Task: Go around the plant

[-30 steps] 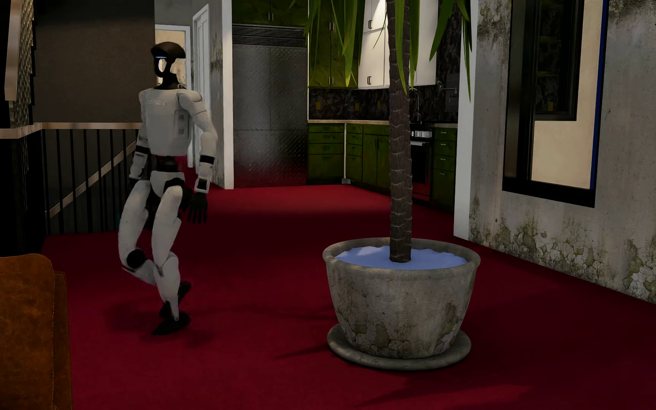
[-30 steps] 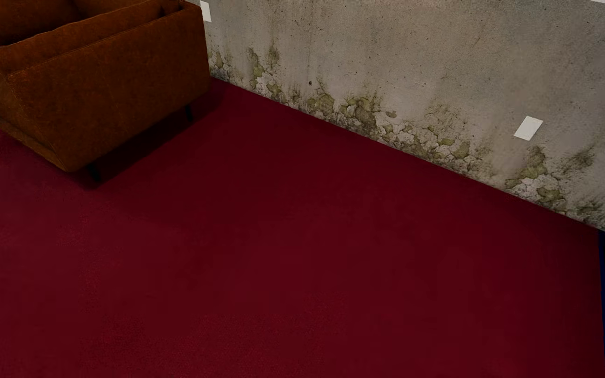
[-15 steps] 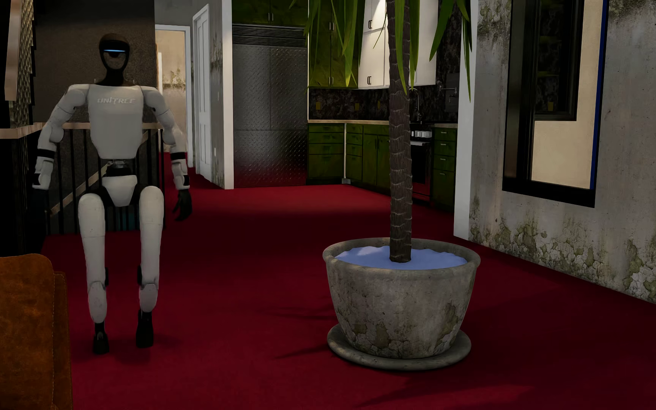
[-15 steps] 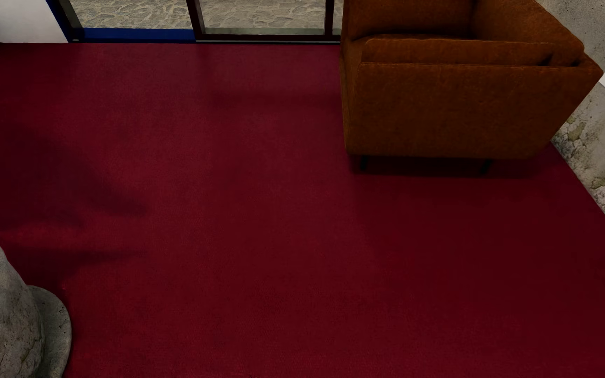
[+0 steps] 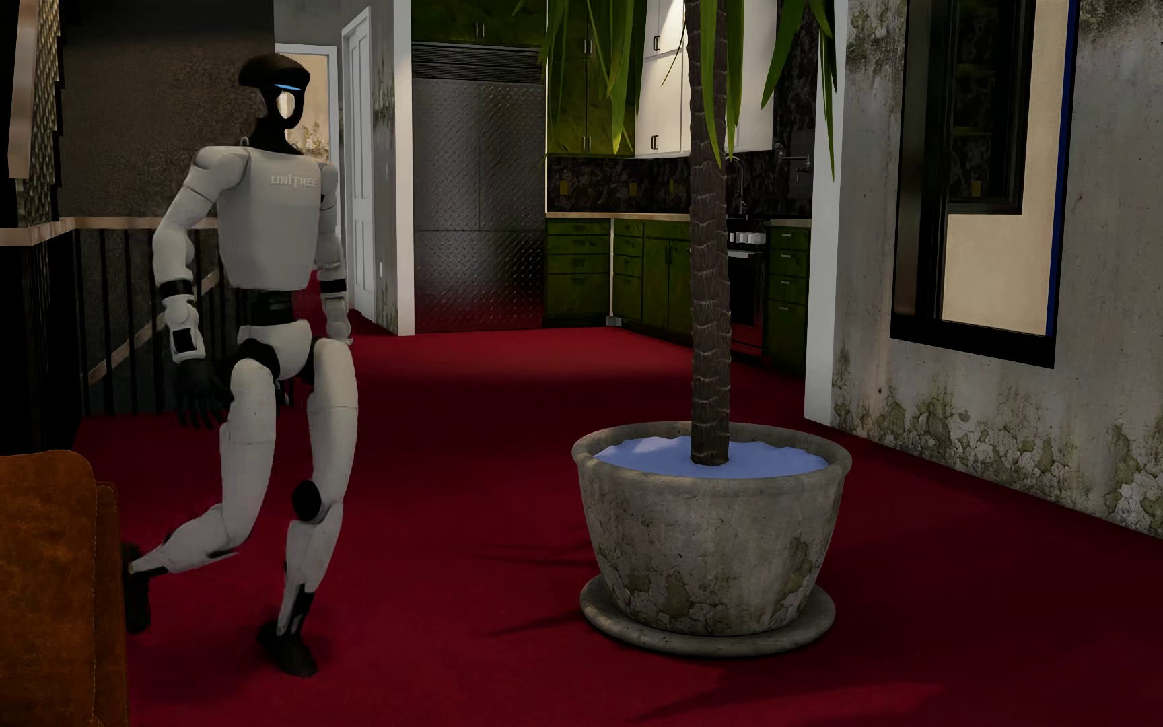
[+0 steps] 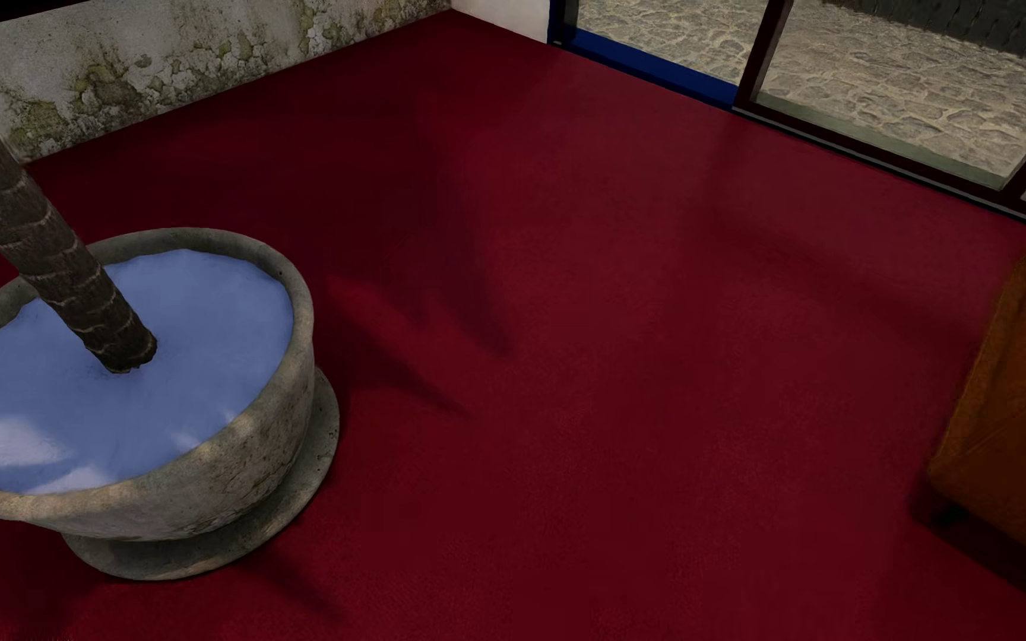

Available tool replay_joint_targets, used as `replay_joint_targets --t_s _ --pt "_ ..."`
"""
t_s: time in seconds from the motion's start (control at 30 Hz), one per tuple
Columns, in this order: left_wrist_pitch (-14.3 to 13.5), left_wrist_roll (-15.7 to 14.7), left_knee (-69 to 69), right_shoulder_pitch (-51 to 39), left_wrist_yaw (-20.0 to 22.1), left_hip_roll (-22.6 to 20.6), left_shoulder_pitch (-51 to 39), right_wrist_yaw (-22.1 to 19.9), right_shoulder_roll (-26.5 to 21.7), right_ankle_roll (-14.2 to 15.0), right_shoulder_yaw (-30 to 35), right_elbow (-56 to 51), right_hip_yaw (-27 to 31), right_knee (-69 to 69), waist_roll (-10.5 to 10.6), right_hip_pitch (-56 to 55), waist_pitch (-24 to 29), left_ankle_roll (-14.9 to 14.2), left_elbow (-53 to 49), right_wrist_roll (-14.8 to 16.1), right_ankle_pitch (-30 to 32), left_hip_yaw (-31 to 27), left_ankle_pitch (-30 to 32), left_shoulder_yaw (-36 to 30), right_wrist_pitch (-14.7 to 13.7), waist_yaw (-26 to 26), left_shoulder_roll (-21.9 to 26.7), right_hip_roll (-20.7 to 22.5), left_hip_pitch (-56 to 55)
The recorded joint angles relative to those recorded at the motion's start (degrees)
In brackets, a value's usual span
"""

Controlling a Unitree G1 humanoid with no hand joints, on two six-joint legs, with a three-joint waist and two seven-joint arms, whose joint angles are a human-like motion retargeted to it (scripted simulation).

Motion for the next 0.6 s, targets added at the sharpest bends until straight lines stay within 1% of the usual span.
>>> replay_joint_targets --t_s 0.03,0.07,0.1,0.13,0.17,0.2,0.23,0.27,0.3,0.33,0.37,0.4,0.43,0.47,0.5,0.53,0.57,0.6 --pt "0.0 0.0 -1.08 -0.57 0.0 0.04 -1.02 0.0 0.59 0.0 1.02 0.09 0.0 6.01 0.01 -6.21 -0.22 0.0 -2.31 0.0 -2.34 0.0 -5.57 3.32 0.0 -1.33 0.37 -0.69 2.28" --pt "0.0 0.0 -2.92 -0.5 0.0 0.12 -2.45 0.0 1.0 0.0 1.29 -0.24 0.0 8.19 0.2 -11.64 -0.41 0.0 -4.07 0.0 -5.0 0.0 -11.27 6.21 0.0 -3.08 0.57 -0.43 5.12" --pt "0.0 0.0 -2.79 -0.03 0.0 0.36 -4.05 0.0 1.01 0.0 1.28 -0.84 0.0 7.06 0.49 -17.39 -1.03 0.0 -5.63 0.0 -7.76 0.0 -20.57 8.97 0.0 -4.55 0.61 0.62 7.43" --pt "0.0 0.0 -5.15 0.37 0.0 0.93 -5.38 0.0 0.79 0.0 1.55 -1.3 0.0 2.45 0.79 -22.82 -1.94 0.0 -7.34 0.0 -9.6 0.0 -21.68 11.9 0.0 -5.7 0.66 2.42 9.24" --pt "0.0 0.0 -6.43 0.63 0.0 1.67 -6.36 0.0 0.38 0.0 1.87 -1.37 0.0 -5.25 1.15 -26.73 -2.66 0.0 -9.21 0.0 -10.23 0.0 -21.72 14.5 0.0 -6.8 0.73 4.45 10.68" --pt "0.0 0.0 -6.94 0.69 0.0 2.37 -7.05 0.0 -0.05 0.0 2.15 -0.86 0.0 -14.59 1.6 -28.98 -2.93 0.0 -10.94 0.0 -9.33 0.0 -22.24 16.26 0.0 -7.89 0.84 6.44 12.09" --pt "0.0 0.0 -7.44 0.77 0.0 2.91 -7.42 0.0 -0.47 0.0 2.35 -0.13 0.0 -24.24 1.89 -29.47 -2.8 0.0 -12.09 0.0 -6.64 0.0 -23.04 16.9 0.0 -8.66 0.95 8.05 14.25" --pt "0.0 0.0 -7.1 0.94 0.0 3.22 -7.73 0.0 -1.17 0.0 2.55 0.42 0.0 -32.77 2.31 -29.52 -2.85 0.0 -12.11 0.0 -2.62 0.0 -24.14 16.32 0.0 -9.22 0.62 9.12 15.92" --pt "0.0 0.0 -5.92 1.33 0.0 3.14 -7.74 0.0 -1.84 0.0 2.52 0.97 0.0 -37.7 2.97 -29.27 -3.0 0.0 -11.28 0.0 -1.18 0.0 -25.47 14.72 0.0 -9.72 0.22 10.02 17.27" --pt "0.0 0.0 -5.18 1.74 0.0 3.19 -7.34 0.0 -2.11 0.0 2.43 1.7 0.0 -45.66 3.65 -28.8 -3.02 0.0 -9.92 0.0 -2.85 0.0 -26.68 12.77 0.0 -10.29 0.02 11.2 19.15" --pt "0.0 0.0 -4.04 2.17 0.0 3.51 -6.61 0.0 -2.09 0.0 2.07 2.69 0.0 -45.55 3.92 -29.18 -3.33 0.0 -8.13 0.0 3.59 0.0 -26.47 10.59 0.0 -11.14 -0.24 11.77 20.75" --pt "0.0 0.0 -2.35 2.63 0.0 4.13 -5.71 0.0 -1.84 0.0 1.86 3.86 0.0 -45.78 4.26 -28.79 -3.84 0.0 -5.86 0.0 11.74 0.0 -21.13 8.06 0.0 -12.46 -0.61 11.93 21.39" --pt "0.0 0.0 1.32 2.81 0.0 5.76 -5.04 0.0 -1.41 0.0 2.89 5.68 0.0 -38.08 5.62 -28.56 -4.53 0.0 -2.97 0.0 0.16 0.0 -15.37 4.95 0.0 -13.45 -1.3 12.71 20.05" --pt "0.0 0.0 6.93 2.71 0.0 8.13 -4.59 0.0 -1.14 0.0 5.46 8.02 0.0 -35.92 7.0 -28.57 -5.13 0.0 -0.05 0.0 -3.57 0.0 -6.73 1.41 0.0 -13.04 -2.2 14.03 16.9" --pt "0.0 0.0 14.93 2.83 0.0 10.79 -3.76 0.0 -1.14 0.0 8.24 9.56 0.0 -35.27 7.32 -25.87 -4.78 0.0 1.54 0.0 -5.67 0.0 1.95 -0.91 0.0 -12.17 -2.69 14.84 13.14" --pt "0.0 0.0 24.85 3.6 0.0 12.01 -2.6 0.0 -1.36 0.0 10.01 9.23 0.0 -35.6 6.78 -20.54 -3.2 0.0 0.86 0.0 -8.23 0.0 6.69 -1.21 0.0 -11.94 -2.34 14.77 9.55" --pt "0.0 0.0 33.84 4.69 0.0 12.61 -1.66 0.0 -1.53 0.0 10.95 7.97 0.0 -36.91 6.23 -13.34 -0.73 0.0 -0.78 0.0 -10.85 0.0 9.7 -0.2 0.0 -11.23 -1.72 15.15 7.09" --pt "0.0 0.0 38.98 5.34 0.0 12.52 -1.01 0.0 -1.38 0.0 10.7 7.01 0.0 -37.82 5.31 -7.23 0.89 0.0 -2.58 0.0 -9.2 0.0 12.53 2.1 0.0 -8.8 -1.27 15.39 4.17"
